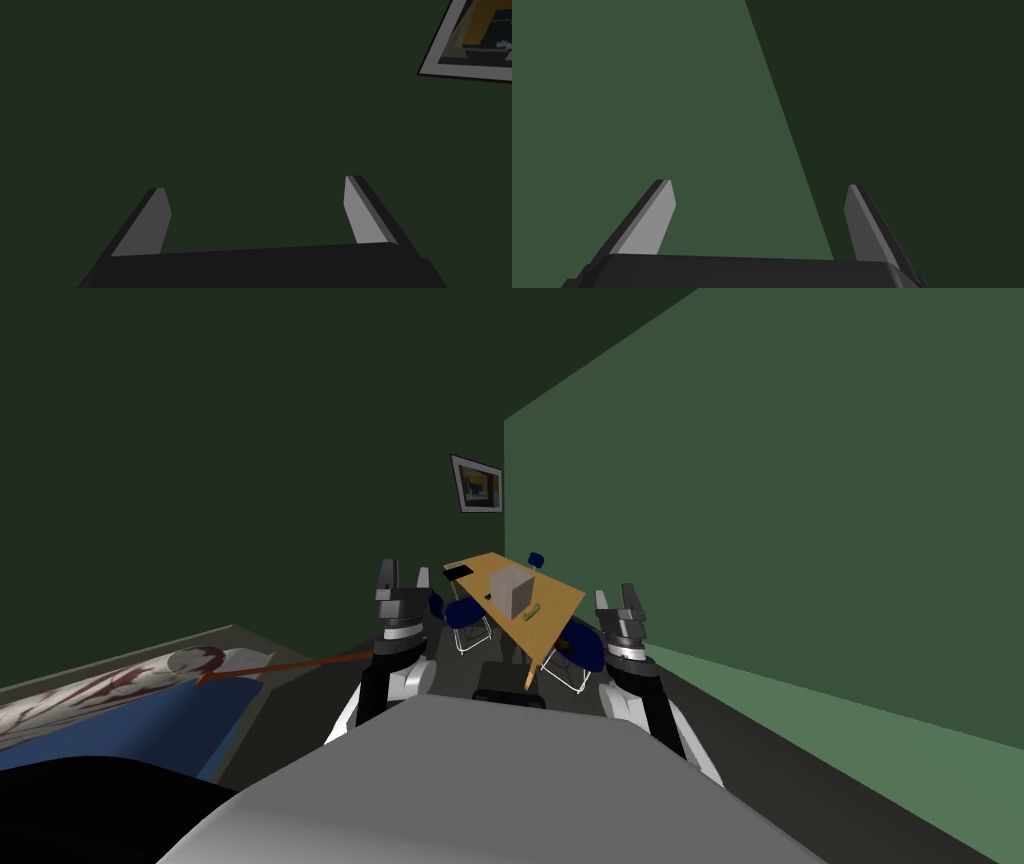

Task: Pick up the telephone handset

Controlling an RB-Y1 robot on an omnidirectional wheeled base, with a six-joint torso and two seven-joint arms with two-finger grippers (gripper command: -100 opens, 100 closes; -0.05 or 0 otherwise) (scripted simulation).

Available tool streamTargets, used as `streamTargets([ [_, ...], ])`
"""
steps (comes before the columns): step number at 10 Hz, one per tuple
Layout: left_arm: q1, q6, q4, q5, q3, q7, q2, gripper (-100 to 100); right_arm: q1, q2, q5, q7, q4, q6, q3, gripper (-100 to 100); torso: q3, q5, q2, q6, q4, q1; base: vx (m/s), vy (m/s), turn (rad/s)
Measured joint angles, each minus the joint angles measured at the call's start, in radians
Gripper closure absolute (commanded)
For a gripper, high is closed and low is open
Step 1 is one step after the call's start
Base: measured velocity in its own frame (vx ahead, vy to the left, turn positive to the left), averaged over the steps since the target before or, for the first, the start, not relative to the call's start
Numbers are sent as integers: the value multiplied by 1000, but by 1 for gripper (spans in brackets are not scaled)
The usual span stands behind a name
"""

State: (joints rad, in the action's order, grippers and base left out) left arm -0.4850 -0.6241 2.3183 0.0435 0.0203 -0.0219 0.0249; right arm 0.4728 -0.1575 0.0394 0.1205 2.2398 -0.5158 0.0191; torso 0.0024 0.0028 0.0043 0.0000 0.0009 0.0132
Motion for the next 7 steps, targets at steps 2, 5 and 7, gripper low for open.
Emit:
streamTargets([
  [2,0,0,0,0,0,0,0,0,-11,-24,-16,47,-43,42,-12,-100,-3,0,-5,0,-1,1,17,185,-9],
  [5,0,0,0,0,0,0,0,0,-7,-58,-53,121,-94,97,-10,-100,-3,-1,-5,0,-1,-5,8,145,-6],
  [7,0,0,0,0,0,0,0,0,0,-81,-85,178,-127,141,-5,-100,-3,0,-5,0,-1,-4,5,106,-7],
])
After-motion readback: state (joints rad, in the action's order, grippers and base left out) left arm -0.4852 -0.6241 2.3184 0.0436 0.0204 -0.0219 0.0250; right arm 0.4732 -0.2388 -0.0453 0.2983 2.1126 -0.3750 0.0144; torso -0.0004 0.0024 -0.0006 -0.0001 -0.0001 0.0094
